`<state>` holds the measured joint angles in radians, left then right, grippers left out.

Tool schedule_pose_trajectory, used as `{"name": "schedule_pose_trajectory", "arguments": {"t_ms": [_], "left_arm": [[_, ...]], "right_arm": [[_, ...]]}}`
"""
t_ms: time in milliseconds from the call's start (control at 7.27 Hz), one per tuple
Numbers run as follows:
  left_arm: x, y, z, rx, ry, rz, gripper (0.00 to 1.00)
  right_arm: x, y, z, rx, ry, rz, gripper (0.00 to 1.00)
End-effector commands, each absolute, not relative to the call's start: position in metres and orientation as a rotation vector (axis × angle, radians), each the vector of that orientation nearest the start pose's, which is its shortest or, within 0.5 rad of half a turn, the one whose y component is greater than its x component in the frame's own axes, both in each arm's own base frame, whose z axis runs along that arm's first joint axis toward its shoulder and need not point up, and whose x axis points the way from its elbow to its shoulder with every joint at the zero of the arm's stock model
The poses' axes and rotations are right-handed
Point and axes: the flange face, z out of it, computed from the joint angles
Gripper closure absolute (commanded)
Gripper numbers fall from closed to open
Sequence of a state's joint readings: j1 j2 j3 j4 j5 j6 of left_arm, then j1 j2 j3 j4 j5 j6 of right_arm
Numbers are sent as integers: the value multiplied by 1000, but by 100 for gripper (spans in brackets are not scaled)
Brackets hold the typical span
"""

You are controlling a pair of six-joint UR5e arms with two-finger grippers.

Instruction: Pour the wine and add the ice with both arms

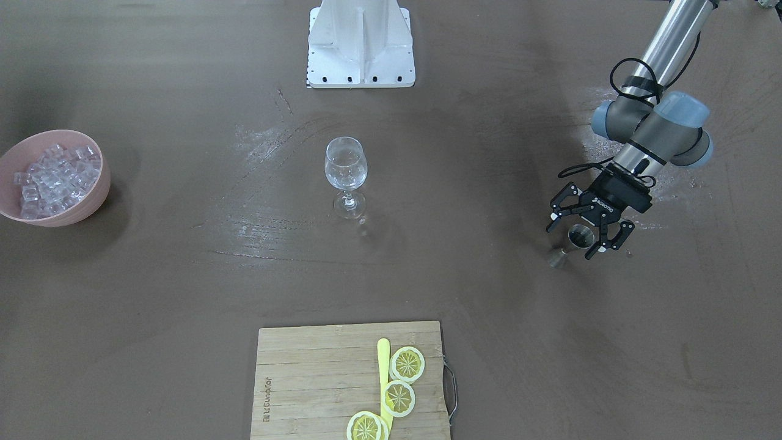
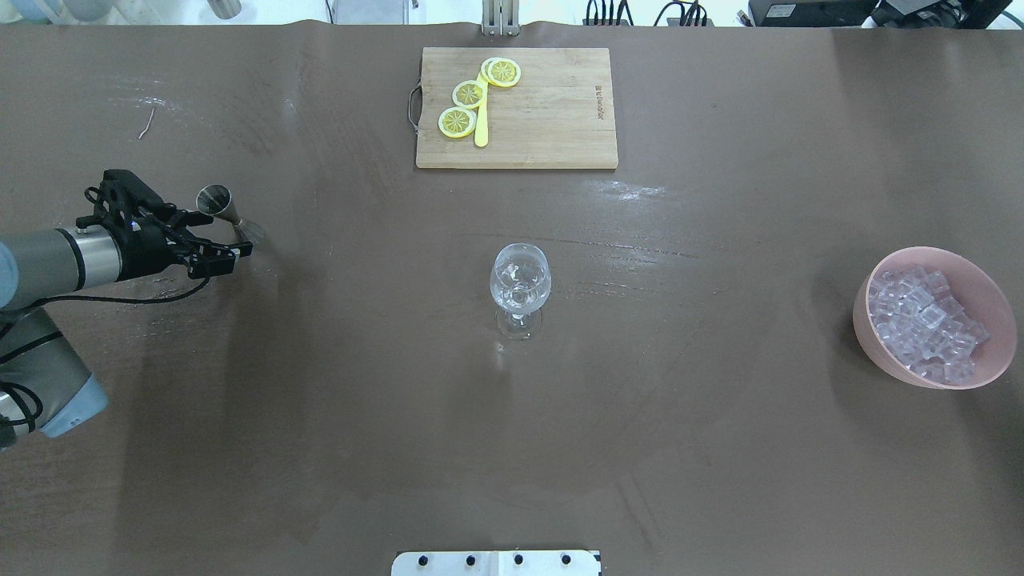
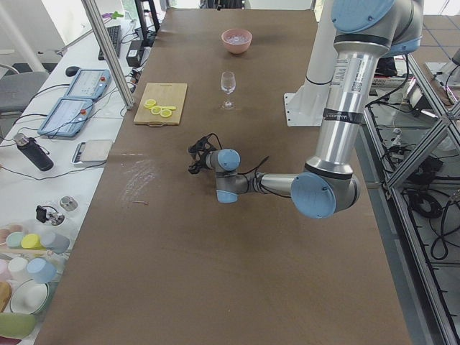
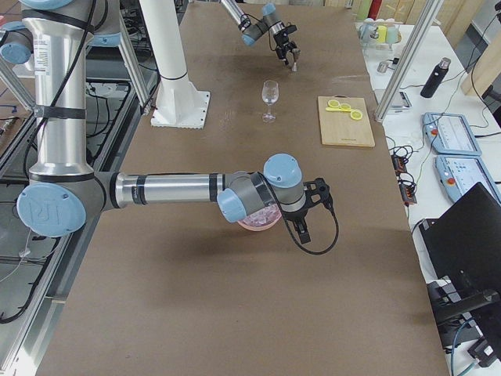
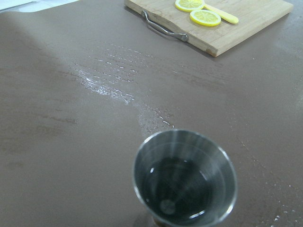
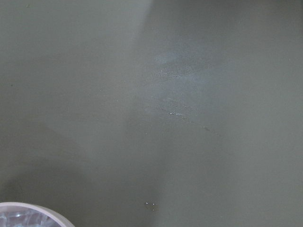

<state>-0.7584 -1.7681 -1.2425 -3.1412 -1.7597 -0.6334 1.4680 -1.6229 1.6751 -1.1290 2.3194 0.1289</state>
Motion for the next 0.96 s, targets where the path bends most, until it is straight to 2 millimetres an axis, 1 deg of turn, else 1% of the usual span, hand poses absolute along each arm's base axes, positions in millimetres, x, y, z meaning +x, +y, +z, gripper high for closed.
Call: {"name": "schedule_pose_trajectory", "arguments": {"t_ms": [0, 138, 275, 826], "left_arm": [[345, -483, 542, 979, 1076, 280, 15], [344, -482, 541, 992, 1086, 280, 18], [343, -481, 541, 1001, 1093, 281, 18], [346, -484, 536, 1009, 1100, 281, 26]], "right_arm": [[15, -496, 583, 382, -782, -160, 0], [15, -496, 583, 382, -782, -160, 0], [15, -496, 583, 382, -782, -160, 0], [15, -496, 583, 384, -782, -161, 0]]}}
